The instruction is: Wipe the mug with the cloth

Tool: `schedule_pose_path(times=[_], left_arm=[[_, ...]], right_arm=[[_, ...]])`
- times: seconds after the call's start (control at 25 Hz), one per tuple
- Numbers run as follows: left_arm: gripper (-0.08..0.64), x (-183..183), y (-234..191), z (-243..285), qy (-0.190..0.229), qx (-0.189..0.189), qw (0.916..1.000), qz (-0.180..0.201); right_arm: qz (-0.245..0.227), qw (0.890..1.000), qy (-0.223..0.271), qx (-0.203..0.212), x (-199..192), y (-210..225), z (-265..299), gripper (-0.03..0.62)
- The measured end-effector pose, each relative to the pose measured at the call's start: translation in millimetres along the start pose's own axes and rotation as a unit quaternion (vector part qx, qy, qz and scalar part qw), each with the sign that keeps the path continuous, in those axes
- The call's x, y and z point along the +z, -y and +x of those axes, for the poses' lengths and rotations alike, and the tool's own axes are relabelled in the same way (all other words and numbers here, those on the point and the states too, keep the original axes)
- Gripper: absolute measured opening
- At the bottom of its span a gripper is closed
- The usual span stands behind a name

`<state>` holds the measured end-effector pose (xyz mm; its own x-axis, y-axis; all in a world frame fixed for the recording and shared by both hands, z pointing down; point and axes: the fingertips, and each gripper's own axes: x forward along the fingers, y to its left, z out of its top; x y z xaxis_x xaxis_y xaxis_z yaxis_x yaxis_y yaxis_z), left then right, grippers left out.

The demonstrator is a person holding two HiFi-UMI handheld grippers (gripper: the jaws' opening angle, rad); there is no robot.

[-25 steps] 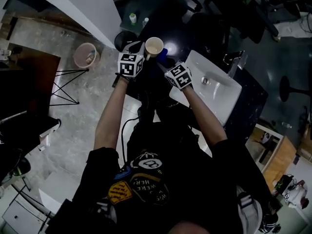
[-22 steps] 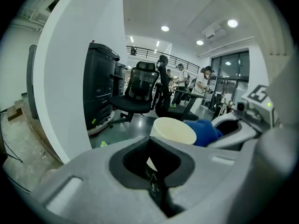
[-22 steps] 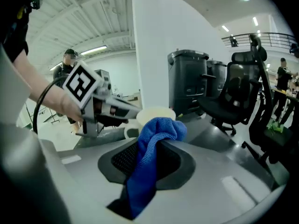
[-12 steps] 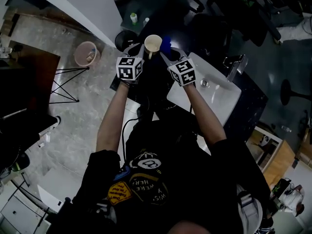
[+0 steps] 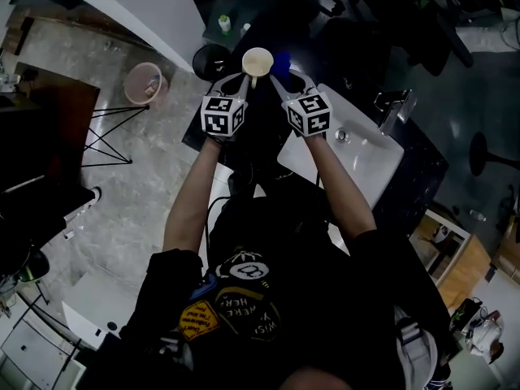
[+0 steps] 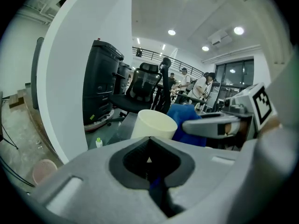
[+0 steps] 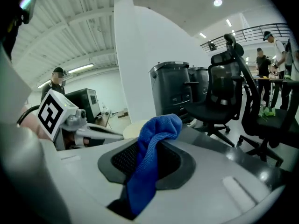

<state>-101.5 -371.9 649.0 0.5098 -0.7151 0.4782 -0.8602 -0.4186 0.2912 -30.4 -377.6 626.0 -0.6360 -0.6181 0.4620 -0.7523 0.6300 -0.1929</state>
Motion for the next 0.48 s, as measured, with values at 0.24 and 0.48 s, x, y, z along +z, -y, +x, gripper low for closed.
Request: schedule_pose_path(times=[0.24,0.48], left_arm=[[0.005,-1,6,4,0.009,-0.003,0.9998,-0.017],[0.005,0,9,7,0.011,-0.006,0.9996,-0.025]], right_arm=[[0.017,1.000,-0.009,-0.015,-6,7,6,0.092],[-0.001,0.996,-0.086,0.016,-53,-5,20,0.092]])
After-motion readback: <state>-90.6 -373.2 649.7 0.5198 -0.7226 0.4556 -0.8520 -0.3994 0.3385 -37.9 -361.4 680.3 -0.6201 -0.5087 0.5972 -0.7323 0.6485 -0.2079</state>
